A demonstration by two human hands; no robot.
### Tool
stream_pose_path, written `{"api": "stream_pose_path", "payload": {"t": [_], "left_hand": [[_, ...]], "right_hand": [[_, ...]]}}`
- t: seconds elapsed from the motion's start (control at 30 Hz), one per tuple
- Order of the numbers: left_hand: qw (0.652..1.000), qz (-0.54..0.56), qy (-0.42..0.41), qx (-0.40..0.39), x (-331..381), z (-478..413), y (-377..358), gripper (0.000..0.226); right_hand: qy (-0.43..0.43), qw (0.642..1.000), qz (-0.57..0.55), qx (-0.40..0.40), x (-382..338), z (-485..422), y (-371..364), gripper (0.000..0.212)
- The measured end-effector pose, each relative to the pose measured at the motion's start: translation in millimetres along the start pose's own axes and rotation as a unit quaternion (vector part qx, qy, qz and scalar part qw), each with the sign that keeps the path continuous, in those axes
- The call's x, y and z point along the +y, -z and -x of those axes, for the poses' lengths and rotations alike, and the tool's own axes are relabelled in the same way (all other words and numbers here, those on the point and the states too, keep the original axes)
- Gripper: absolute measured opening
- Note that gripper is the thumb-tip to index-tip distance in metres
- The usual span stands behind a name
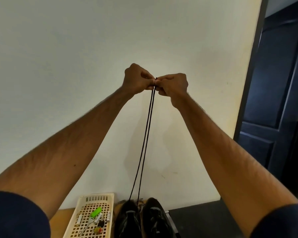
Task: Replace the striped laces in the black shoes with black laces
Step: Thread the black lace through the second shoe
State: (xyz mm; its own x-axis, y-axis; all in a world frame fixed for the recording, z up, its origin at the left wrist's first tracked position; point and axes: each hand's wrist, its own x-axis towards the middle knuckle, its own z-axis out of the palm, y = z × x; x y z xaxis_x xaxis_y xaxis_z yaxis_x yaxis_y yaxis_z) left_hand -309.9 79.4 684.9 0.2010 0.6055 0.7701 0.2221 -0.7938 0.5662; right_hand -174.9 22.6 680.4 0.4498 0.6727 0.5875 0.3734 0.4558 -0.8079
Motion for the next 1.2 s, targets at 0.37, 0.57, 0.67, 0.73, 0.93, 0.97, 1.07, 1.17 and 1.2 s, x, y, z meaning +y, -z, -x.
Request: {"api": "stream_pose_path", "payload": {"t": [0.37,0.57,0.67,0.73,0.93,0.97,1.07,1.17,1.2], "left_hand": [[0.984,0.077,0.161,-0.017,-120.7,90.6,-69.6,0.015],[0.952,0.064,0.295,-0.054,-228.2,190.3,-119.4,0.010],[0.925,0.097,0.356,-0.085,-274.4,244.9,-128.6,0.007],[0.919,0.065,0.377,-0.094,-302.5,279.1,-128.6,0.006],[0.908,-0.274,0.263,-0.179,-339.8,316.8,-97.2,0.010],[0.909,-0.315,0.226,-0.150,-338.5,309.5,-92.2,0.011],[0.910,-0.392,0.129,0.037,-335.0,286.0,-78.3,0.016],[0.909,-0.359,0.121,0.173,-332.3,277.0,-61.6,0.017],[0.918,-0.343,0.142,0.139,-333.7,279.2,-61.3,0.016]], "right_hand": [[-0.087,0.996,0.002,-0.031,160.6,48.1,-24.5,0.003],[-0.236,0.967,-0.016,-0.093,300.5,115.7,-35.5,0.013],[-0.281,0.948,0.018,-0.148,359.4,148.4,-35.7,0.016],[-0.273,0.939,0.064,-0.201,389.5,165.4,-37.1,0.014],[-0.154,0.871,0.248,-0.395,430.1,186.4,-40.8,0.011],[-0.141,0.859,0.262,-0.417,428.4,185.4,-40.5,0.011],[-0.128,0.852,0.287,-0.418,429.1,183.7,-37.1,0.011],[-0.133,0.857,0.300,-0.399,429.5,183.0,-31.0,0.011],[-0.134,0.855,0.296,-0.404,429.4,183.1,-30.6,0.011]]}}
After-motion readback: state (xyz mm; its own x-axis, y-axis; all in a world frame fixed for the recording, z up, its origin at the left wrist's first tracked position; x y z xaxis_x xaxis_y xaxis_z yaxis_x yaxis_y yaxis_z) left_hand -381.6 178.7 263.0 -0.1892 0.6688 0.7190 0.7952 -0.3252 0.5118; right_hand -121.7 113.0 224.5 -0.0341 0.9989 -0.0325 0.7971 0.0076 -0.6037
